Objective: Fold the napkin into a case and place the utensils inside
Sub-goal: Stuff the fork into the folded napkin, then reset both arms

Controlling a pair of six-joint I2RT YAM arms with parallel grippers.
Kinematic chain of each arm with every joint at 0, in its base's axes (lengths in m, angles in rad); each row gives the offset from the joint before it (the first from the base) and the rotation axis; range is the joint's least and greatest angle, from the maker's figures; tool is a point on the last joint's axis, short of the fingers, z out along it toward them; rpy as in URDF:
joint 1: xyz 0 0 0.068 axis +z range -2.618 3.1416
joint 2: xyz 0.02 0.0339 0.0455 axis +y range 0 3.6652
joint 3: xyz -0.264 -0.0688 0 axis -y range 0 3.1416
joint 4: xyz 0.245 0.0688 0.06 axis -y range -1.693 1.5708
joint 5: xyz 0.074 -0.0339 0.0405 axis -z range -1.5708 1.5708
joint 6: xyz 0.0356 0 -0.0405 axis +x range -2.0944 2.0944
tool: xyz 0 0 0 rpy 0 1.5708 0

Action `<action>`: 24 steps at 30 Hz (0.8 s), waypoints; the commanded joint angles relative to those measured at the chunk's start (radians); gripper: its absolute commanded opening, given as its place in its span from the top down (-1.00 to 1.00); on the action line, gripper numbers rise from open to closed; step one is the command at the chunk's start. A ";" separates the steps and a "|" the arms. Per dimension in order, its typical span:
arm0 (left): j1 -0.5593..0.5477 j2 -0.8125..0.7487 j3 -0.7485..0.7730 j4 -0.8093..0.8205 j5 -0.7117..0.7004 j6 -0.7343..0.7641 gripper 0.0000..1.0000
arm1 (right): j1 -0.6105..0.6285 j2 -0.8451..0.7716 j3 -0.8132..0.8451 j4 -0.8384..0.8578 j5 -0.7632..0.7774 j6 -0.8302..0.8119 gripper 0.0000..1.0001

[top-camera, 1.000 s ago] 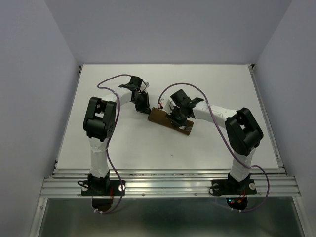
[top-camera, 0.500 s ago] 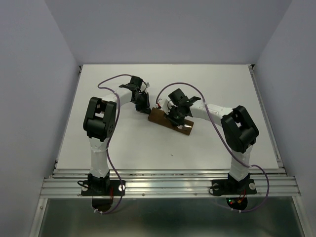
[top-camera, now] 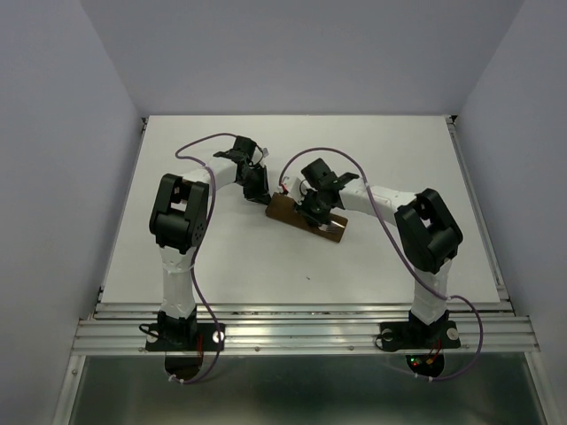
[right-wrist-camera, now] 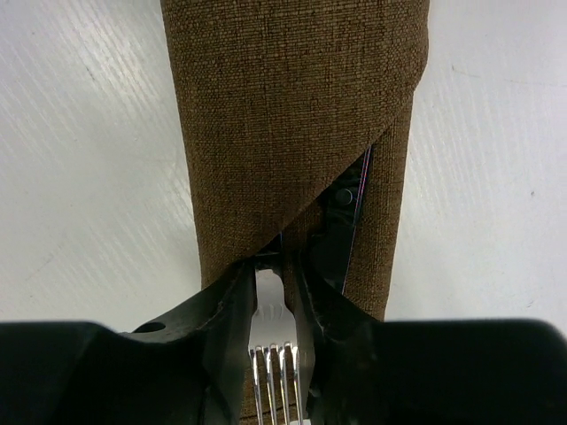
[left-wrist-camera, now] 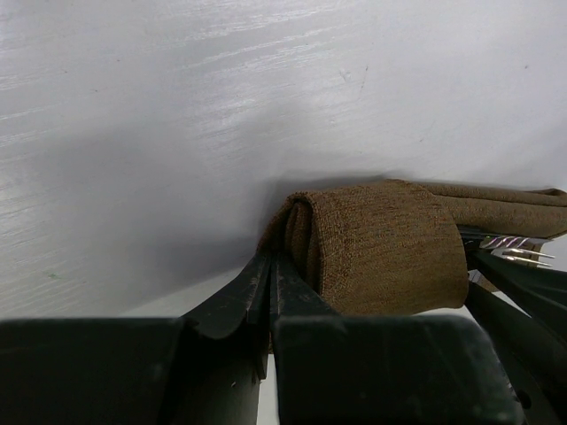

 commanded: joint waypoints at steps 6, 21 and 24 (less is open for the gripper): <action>-0.011 -0.006 0.002 -0.031 0.012 0.019 0.73 | 0.006 -0.036 0.027 0.032 0.036 0.007 0.09; -0.011 -0.020 0.020 -0.041 -0.002 0.025 0.73 | -0.005 -0.261 -0.072 0.071 0.151 0.082 -1.00; -0.011 -0.034 0.020 -0.045 -0.014 0.025 0.73 | -0.038 -0.340 -0.108 0.084 0.241 0.134 -1.00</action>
